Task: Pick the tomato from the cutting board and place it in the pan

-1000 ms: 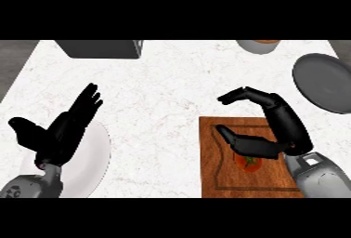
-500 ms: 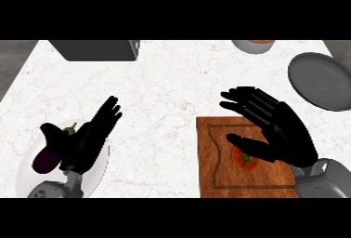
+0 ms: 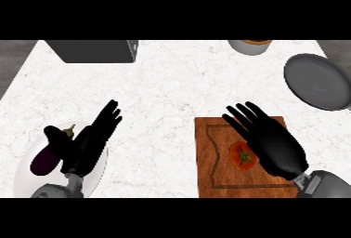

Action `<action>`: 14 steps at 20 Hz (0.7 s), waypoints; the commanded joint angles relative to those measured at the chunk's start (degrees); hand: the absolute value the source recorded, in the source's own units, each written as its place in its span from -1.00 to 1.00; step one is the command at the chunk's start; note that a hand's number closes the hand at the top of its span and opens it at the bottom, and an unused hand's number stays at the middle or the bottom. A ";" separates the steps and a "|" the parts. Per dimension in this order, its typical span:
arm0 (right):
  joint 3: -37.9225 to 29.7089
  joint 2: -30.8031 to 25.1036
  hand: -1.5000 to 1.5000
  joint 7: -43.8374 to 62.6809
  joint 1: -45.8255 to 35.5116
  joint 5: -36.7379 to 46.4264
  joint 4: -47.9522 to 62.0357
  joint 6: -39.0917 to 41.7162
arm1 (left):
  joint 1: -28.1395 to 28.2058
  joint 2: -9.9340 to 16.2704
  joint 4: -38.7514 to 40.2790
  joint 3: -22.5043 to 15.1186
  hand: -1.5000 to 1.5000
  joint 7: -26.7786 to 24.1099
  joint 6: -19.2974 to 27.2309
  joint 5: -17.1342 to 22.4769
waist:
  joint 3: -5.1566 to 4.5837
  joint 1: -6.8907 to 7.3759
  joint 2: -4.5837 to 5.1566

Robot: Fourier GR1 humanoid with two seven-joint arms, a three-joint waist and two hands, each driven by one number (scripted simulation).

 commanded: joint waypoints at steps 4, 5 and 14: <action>10.57 5.77 -1.00 22.63 -1.76 12.34 -3.15 25.28 | 0.08 -0.38 0.66 -0.16 0.00 0.13 -0.65 0.19 | 0.14 0.40 0.24; 10.80 5.74 -1.00 24.34 -1.62 11.48 -3.37 30.51 | 1.02 0.15 0.27 0.00 0.00 -0.61 -1.32 0.31 | 0.06 0.48 0.11; 17.12 31.74 -1.00 47.35 2.33 17.35 2.23 53.17 | -0.11 -0.71 -1.69 0.05 0.00 0.51 -0.95 -0.42 | 0.50 1.12 0.79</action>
